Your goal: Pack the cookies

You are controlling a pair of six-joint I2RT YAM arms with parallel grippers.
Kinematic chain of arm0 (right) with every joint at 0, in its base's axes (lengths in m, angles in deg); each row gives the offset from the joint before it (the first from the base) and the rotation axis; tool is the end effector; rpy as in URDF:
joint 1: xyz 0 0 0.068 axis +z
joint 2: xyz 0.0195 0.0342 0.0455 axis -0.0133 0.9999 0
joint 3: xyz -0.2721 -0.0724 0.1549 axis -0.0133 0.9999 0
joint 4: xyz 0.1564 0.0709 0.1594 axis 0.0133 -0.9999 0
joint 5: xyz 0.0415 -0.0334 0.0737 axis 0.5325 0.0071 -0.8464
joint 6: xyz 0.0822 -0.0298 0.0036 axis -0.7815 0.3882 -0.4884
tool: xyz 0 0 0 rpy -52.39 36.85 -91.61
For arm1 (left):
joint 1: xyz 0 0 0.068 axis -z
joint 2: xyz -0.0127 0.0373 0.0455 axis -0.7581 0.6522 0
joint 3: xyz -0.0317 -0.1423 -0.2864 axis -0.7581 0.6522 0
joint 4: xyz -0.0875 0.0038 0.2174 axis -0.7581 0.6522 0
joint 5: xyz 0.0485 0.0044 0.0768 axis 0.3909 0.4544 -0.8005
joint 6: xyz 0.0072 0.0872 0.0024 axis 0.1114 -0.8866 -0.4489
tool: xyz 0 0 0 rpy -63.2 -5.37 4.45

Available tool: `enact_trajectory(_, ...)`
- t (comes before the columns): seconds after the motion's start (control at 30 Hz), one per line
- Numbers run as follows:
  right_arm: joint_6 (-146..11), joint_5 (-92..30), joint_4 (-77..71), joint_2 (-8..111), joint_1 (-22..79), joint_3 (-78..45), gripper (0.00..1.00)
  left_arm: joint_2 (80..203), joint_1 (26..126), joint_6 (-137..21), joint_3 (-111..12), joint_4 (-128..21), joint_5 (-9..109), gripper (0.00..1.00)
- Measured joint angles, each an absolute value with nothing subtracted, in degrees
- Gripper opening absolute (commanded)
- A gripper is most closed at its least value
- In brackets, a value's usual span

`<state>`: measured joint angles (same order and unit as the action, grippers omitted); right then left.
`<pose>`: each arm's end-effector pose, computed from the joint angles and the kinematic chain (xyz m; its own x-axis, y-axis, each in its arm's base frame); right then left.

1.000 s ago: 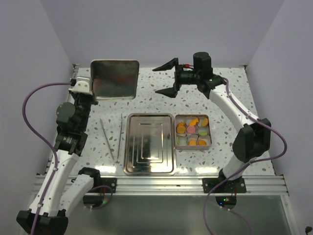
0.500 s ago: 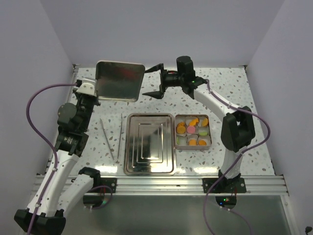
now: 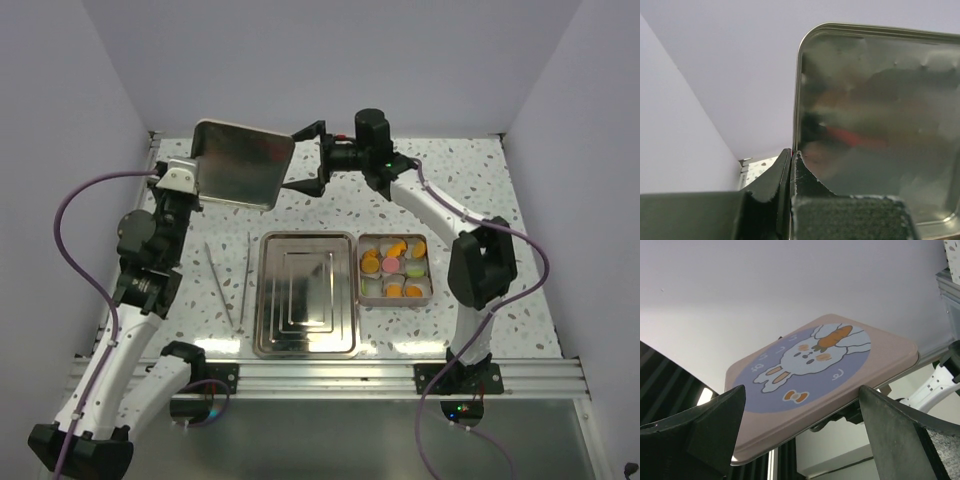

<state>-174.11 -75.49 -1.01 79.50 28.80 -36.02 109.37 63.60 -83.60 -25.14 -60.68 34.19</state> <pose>0.3745 0.2828 0.3916 -0.8192 0.1847 0.5429 0.5575 0.0345 0.8295 0.1480 -0.0275 0.4402 0.2461 0.1845 -0.9515 0.0676 0.9761 0.2067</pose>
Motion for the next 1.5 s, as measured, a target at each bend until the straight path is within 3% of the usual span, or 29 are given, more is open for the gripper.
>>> enact_trajectory(0.67, -173.41, -80.26, -6.52, 78.29, 31.84, -35.05, 0.99, 116.08, 72.73, -100.12, -28.49, -65.84, 20.75, 0.0)
enact_trajectory(1.23, -157.95, -84.67, -24.97, 79.95, 32.43, -41.72, 0.98, 119.92, 76.12, -109.96, -30.78, -71.0, 14.57, 0.0)
enact_trajectory(1.5, -169.19, -83.17, -10.34, 79.95, 33.44, -35.23, 0.95, 119.9, 80.12, -109.85, -31.17, -72.15, 11.18, 0.0)
